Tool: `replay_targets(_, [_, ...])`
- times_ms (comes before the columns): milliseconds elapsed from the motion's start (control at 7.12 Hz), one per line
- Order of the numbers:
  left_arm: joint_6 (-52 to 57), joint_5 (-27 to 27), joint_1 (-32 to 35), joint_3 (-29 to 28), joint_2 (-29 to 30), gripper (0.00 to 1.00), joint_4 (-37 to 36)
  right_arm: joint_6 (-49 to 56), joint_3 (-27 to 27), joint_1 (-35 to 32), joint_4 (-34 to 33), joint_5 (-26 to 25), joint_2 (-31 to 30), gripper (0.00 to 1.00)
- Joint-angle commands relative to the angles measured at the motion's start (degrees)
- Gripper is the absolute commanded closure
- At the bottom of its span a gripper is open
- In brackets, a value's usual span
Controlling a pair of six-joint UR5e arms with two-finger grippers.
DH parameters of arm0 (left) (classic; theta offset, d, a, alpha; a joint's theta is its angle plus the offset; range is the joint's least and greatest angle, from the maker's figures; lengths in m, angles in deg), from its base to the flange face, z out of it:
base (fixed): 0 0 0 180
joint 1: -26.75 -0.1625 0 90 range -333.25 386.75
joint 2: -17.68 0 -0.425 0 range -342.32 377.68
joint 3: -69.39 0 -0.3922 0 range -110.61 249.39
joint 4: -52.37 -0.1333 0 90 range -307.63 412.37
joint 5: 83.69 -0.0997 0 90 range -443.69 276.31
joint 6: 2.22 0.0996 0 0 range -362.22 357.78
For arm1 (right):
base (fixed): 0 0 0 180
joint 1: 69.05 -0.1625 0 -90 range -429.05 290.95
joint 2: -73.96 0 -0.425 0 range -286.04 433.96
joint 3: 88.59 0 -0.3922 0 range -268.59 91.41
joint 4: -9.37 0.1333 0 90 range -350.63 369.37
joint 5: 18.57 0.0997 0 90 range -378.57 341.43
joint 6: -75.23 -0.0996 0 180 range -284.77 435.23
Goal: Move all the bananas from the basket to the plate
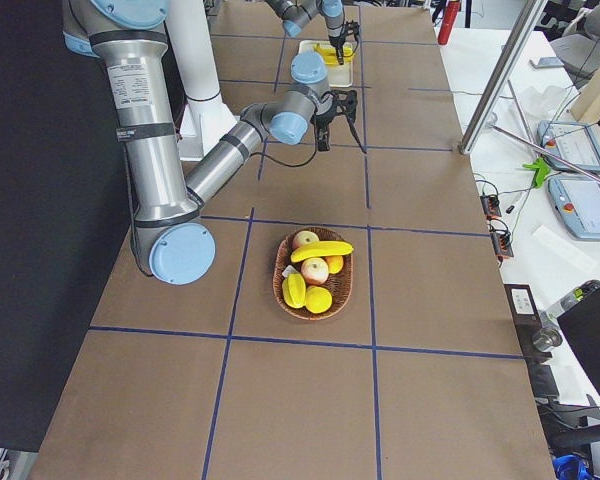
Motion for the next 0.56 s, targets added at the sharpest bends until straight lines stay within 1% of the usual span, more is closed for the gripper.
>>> replay_targets(0, [0.8,0.2,0.1,1.0,0.0,0.01,0.0,0.0,0.0,-0.2,0.0,0.1,0.0,0.0])
replay_targets(281, [0.8,0.9,1.8,2.9,0.7,0.01,-0.1,0.0,0.0,-0.3,0.0,0.1,-0.2,0.0])
replay_targets(422, [0.2,6.0,4.6,5.4,1.0,0.01,-0.8,0.3,0.2,-0.3,0.0,0.0,-1.8,0.0])
